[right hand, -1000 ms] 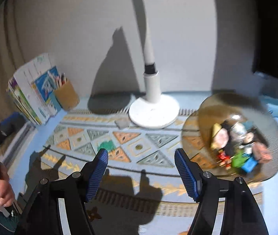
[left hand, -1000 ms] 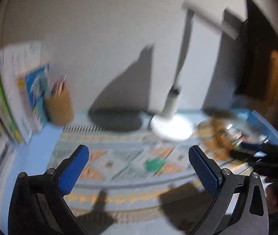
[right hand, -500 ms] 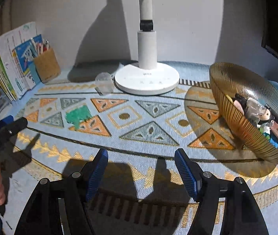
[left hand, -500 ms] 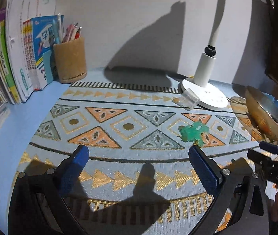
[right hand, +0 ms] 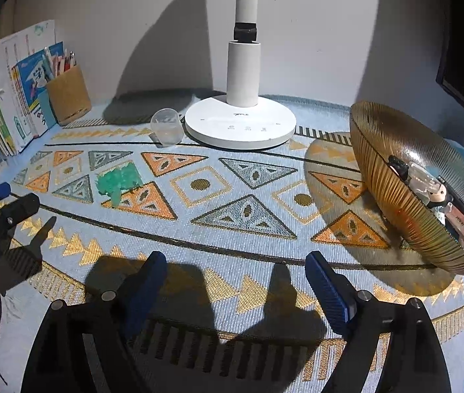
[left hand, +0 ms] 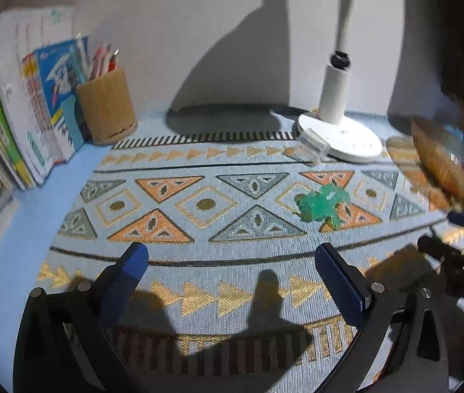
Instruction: Organize rigid objects
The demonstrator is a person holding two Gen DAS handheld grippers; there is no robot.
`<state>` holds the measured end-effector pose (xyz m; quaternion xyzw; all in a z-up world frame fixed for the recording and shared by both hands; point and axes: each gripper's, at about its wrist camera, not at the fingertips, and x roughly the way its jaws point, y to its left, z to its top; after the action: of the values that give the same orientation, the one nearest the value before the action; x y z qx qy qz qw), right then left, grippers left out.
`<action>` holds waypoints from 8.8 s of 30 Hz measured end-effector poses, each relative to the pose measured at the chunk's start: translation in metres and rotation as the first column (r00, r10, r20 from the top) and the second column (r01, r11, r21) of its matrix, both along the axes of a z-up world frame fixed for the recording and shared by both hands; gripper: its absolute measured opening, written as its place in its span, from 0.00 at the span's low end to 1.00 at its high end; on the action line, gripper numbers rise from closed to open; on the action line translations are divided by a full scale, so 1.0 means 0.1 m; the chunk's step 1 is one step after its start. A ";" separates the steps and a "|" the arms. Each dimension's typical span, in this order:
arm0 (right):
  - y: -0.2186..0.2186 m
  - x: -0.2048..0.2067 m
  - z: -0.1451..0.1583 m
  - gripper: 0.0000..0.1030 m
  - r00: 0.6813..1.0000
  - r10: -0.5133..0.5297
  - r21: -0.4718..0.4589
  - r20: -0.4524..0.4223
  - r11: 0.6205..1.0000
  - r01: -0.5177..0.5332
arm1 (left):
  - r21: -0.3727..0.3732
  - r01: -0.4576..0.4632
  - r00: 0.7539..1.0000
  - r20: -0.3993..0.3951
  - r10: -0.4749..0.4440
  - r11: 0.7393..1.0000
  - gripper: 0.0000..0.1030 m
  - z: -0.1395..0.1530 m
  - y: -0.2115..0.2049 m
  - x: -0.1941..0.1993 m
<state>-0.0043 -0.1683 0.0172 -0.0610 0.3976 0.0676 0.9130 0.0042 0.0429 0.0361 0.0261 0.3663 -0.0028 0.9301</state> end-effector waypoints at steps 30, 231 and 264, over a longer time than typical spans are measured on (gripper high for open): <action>0.59 1.54 0.29 0.65 0.955 0.275 0.162 -0.108 0.953 -0.256 | -0.185 0.303 0.918 -0.208 -0.339 0.935 0.82 -0.22 -0.54 1.06; -0.10 -0.09 -0.14 0.69 0.987 -0.094 0.042 -0.128 0.994 0.100 | -0.036 -0.019 0.974 -0.226 0.010 0.999 1.00 -0.37 -0.41 0.04; -0.10 -0.10 -0.21 1.00 0.988 -0.113 0.016 -0.107 0.993 0.115 | -0.045 -0.044 0.978 -0.206 0.034 0.998 1.00 -0.35 -0.37 0.08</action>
<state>-0.0141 -0.1783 -0.0043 -0.0242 0.4477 0.0227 0.8936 0.0119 0.0061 0.0013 -0.0045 0.4604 0.0037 0.8877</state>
